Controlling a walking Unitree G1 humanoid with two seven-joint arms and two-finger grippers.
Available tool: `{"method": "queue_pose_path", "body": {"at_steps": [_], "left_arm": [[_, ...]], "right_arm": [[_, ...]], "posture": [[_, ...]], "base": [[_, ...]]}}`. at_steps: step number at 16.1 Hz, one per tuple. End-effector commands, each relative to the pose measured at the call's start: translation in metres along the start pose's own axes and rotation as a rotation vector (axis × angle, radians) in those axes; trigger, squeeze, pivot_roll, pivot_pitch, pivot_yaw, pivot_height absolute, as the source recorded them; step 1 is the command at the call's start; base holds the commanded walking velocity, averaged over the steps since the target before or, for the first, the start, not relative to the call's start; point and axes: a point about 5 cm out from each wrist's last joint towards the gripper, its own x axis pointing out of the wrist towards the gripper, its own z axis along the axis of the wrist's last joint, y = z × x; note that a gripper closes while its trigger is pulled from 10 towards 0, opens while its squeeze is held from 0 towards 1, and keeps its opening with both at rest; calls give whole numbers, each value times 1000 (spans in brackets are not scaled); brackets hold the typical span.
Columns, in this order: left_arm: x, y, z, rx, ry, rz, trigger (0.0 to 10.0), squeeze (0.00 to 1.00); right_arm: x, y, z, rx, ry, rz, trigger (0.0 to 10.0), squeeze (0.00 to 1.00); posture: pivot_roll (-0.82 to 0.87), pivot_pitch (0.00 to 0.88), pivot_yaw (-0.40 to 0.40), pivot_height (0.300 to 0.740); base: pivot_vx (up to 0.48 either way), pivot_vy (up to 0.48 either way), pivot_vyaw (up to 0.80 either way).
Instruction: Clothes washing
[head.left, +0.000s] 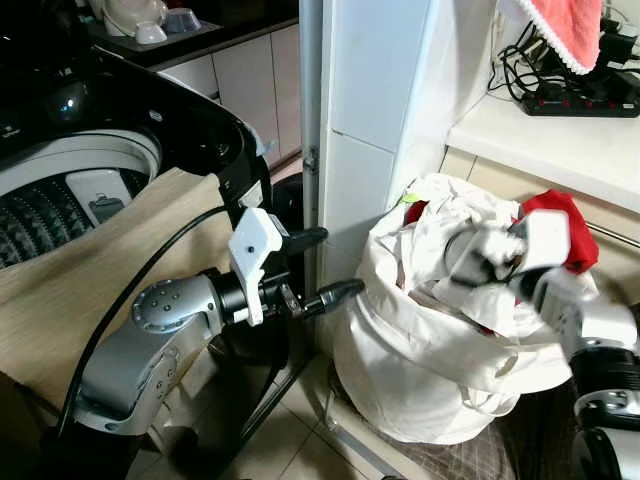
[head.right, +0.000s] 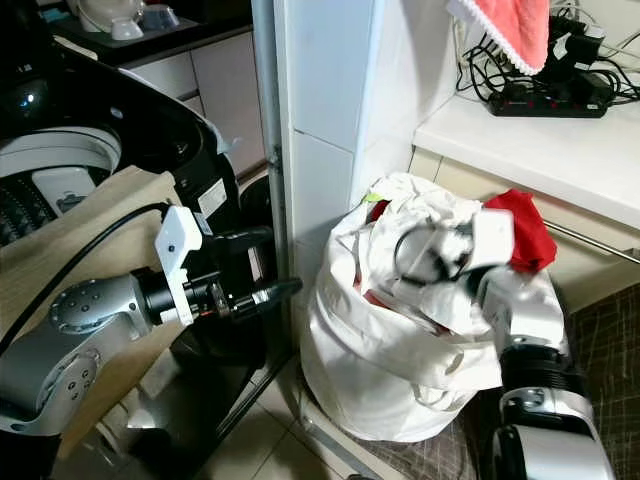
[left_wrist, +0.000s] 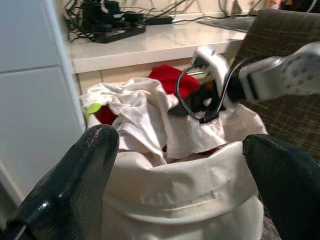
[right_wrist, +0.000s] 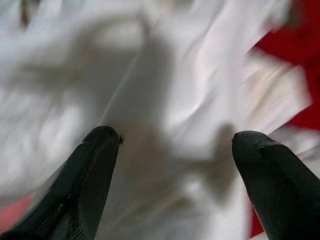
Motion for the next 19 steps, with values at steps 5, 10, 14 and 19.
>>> {"method": "queue_pose_path", "body": {"at_steps": [5,10,14,19], "left_arm": [[-2,-4,1,43,13,-26,10000,0],[0,-5,0,46,15,-43,10000,0],[1,-6,-1,44,15,-52,10000,0],[1,-6,-1,46,15,-50,10000,0]], "right_arm": [[5,-8,-6,-60,35,-1,0,0],[7,-8,-8,-84,32,19,0,0],[8,-8,-10,-75,23,24,0,0],[9,-8,-8,-55,-8,23,0,0]], "posture": [[-62,0,6,740],[-65,0,10,740],[-67,0,13,740],[-67,0,13,740]], "base": [[0,0,0],[0,0,0],[0,0,0],[0,0,0]]}}
